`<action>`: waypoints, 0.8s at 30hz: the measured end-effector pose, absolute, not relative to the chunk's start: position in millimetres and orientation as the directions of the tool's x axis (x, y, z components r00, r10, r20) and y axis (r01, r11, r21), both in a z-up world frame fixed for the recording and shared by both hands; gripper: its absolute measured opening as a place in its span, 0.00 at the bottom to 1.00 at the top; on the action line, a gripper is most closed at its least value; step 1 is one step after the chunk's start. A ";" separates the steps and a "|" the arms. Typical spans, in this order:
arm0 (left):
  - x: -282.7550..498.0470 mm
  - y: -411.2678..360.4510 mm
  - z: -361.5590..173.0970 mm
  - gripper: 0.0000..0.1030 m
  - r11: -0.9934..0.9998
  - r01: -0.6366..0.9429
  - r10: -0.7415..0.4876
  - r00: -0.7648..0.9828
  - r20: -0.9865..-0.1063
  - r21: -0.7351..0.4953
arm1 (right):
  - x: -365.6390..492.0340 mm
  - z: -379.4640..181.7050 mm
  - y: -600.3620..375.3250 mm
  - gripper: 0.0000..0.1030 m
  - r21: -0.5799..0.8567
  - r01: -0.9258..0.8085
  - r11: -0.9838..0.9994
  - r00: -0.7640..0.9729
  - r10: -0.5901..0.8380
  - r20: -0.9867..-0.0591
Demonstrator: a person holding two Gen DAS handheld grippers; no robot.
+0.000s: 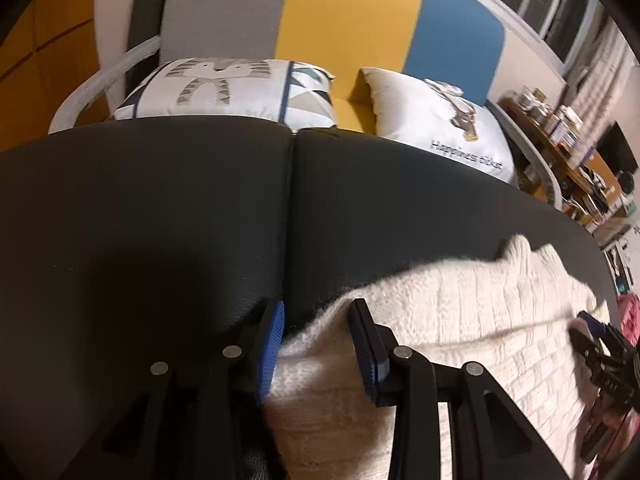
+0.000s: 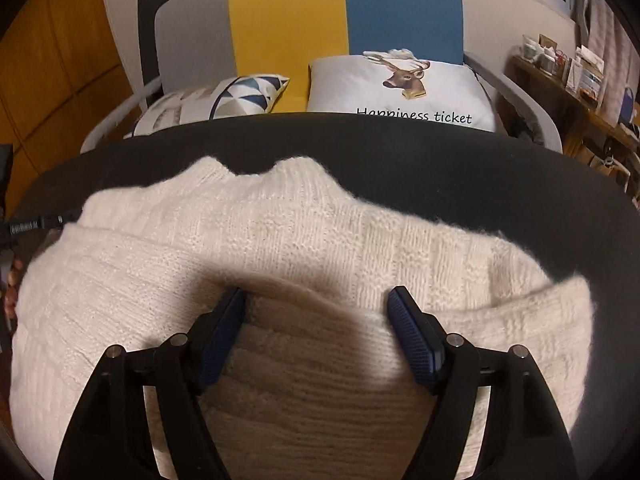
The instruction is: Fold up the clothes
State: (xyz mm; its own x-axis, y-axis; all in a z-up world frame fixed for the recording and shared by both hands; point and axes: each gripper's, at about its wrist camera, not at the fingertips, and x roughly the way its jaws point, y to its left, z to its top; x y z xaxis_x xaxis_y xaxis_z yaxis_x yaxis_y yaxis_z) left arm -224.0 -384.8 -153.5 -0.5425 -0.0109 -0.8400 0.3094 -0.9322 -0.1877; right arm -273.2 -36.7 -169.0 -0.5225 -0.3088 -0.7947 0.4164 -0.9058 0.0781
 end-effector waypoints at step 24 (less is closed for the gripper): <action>-68.0 -277.6 -138.0 0.32 -0.964 0.119 0.110 -0.633 -0.766 -0.237 | -190.5 -133.2 67.7 0.82 0.471 0.328 -0.819 -0.474 -0.574 -0.667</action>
State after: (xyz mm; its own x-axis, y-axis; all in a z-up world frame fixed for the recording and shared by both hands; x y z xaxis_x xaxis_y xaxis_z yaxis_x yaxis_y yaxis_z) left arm -68.0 -277.6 -138.0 -0.6330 0.1101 -0.7663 0.1191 -0.9642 -0.2370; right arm -190.5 67.7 -133.2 -0.4745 -0.5744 -0.6671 0.3282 -0.8186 0.4714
